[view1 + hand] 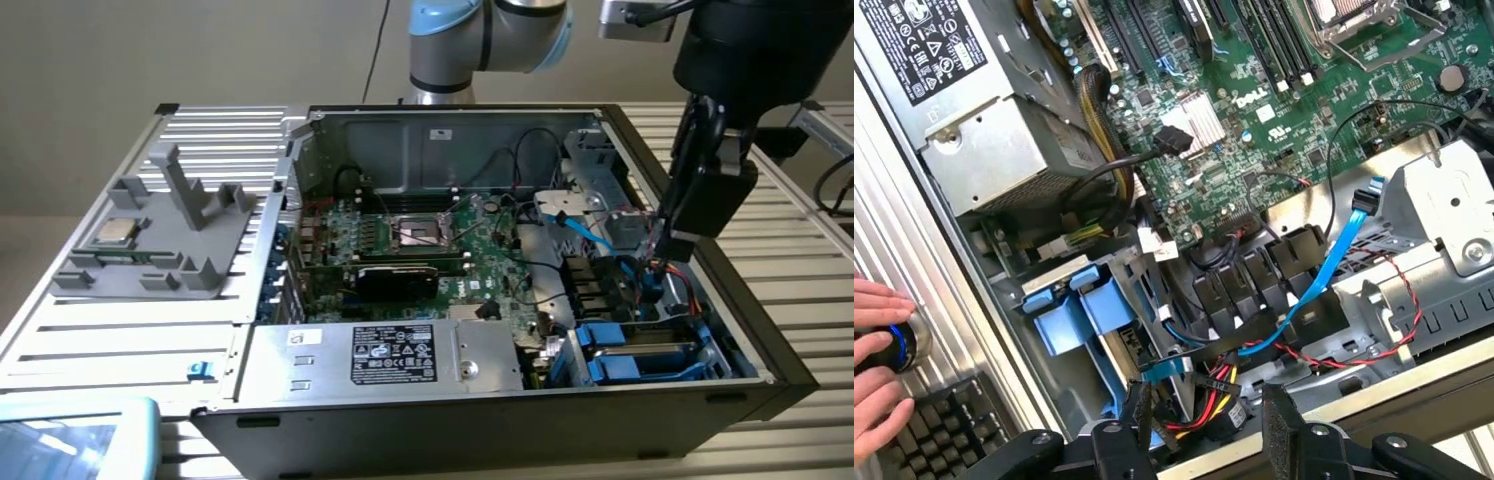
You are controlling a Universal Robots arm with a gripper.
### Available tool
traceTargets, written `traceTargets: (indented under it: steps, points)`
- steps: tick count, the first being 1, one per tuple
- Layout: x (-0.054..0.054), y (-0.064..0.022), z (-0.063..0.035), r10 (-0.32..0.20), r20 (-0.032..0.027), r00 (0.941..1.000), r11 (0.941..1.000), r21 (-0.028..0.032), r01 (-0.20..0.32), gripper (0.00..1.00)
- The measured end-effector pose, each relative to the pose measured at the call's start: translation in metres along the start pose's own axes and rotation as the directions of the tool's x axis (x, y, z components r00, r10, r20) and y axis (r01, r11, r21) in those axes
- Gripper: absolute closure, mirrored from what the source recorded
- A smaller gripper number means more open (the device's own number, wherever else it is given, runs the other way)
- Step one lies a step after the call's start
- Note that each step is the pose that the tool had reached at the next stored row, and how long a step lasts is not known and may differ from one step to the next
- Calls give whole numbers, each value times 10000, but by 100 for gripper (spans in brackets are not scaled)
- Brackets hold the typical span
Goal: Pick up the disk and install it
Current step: 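Insert the first disk wire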
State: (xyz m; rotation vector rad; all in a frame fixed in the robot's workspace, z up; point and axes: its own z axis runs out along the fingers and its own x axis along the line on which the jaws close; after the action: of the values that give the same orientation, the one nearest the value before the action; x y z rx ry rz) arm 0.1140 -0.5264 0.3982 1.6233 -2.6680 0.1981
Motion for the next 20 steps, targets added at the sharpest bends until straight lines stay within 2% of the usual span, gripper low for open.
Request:
traceTargets:
  steps: [14, 18, 20]
  points:
    - [2, -2, -2, -1, 0, 10000, 10000, 0, 1, 44]
    - [79, -40, 7, 7, 109, 9999, 10000, -57, -6, 44]
    - [125, -62, 14, 11, 181, 9998, 10000, -94, -10, 44]
